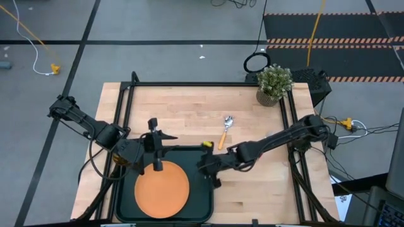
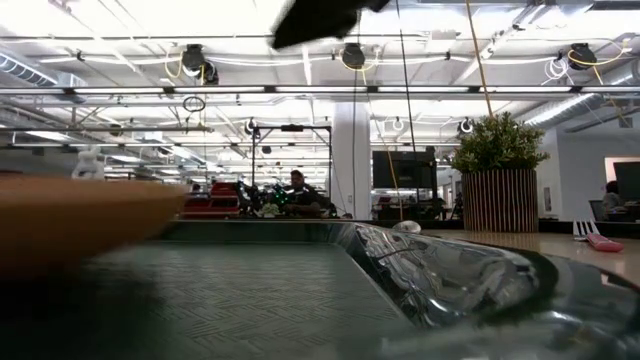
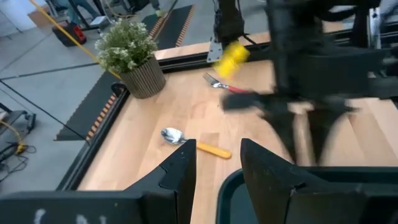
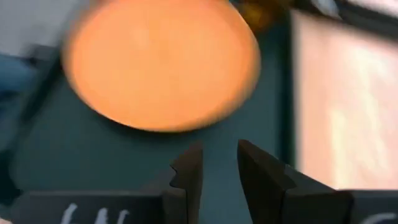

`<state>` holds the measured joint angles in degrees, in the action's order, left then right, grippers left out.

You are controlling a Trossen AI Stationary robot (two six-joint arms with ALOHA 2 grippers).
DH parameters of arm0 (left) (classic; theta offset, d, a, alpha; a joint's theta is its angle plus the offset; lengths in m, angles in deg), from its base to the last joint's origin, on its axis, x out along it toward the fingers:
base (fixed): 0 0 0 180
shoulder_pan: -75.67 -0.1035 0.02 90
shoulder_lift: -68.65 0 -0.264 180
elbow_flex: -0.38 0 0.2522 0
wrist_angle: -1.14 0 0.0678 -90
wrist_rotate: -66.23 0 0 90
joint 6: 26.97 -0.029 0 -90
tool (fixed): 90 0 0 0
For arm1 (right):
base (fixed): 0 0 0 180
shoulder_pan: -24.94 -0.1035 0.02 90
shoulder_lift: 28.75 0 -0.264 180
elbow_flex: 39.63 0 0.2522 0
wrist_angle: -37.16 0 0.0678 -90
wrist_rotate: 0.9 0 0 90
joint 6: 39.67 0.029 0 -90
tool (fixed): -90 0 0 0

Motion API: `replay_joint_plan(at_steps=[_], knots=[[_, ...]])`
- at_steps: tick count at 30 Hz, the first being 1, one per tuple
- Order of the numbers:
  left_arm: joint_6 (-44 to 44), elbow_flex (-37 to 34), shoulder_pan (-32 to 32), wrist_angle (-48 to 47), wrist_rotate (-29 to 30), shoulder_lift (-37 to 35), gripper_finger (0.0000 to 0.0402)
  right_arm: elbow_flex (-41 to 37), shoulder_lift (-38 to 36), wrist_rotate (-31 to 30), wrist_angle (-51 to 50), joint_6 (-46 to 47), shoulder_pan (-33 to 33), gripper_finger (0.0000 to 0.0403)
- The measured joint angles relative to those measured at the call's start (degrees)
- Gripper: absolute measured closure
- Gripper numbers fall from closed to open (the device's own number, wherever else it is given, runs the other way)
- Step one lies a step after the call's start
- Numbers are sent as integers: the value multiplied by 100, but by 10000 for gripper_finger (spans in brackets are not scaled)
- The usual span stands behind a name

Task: Pick and place plate/cup/fork/spoon on tray
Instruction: Put the pink fork on the black tray to the right of the orange plate

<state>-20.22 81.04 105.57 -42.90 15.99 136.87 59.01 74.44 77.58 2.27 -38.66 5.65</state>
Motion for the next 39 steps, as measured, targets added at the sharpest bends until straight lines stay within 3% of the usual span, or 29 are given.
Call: replay_joint_plan(at_steps=[5, 9, 21, 32, 39], knots=[[10, 0, 0, 4, -85, 0, 273, -4, -331, -1213, -1742, 2374, 5, 309], [4, 0, 0, 11, -89, 0, 273, -2, -579, -1271, -3233, 4467, 11, 304], [-12, 2, 0, 13, -89, 0, 273, -187, -624, -1181, -6094, 8038, -221, 273], [-8, 2, 0, 42, -87, 0, 273, -1351, -629, 85, -6330, 9742, -442, 270], [219, 2, 65, 7, -89, 0, 273, -2187, -631, 268, -5936, 10266, -479, 270]])
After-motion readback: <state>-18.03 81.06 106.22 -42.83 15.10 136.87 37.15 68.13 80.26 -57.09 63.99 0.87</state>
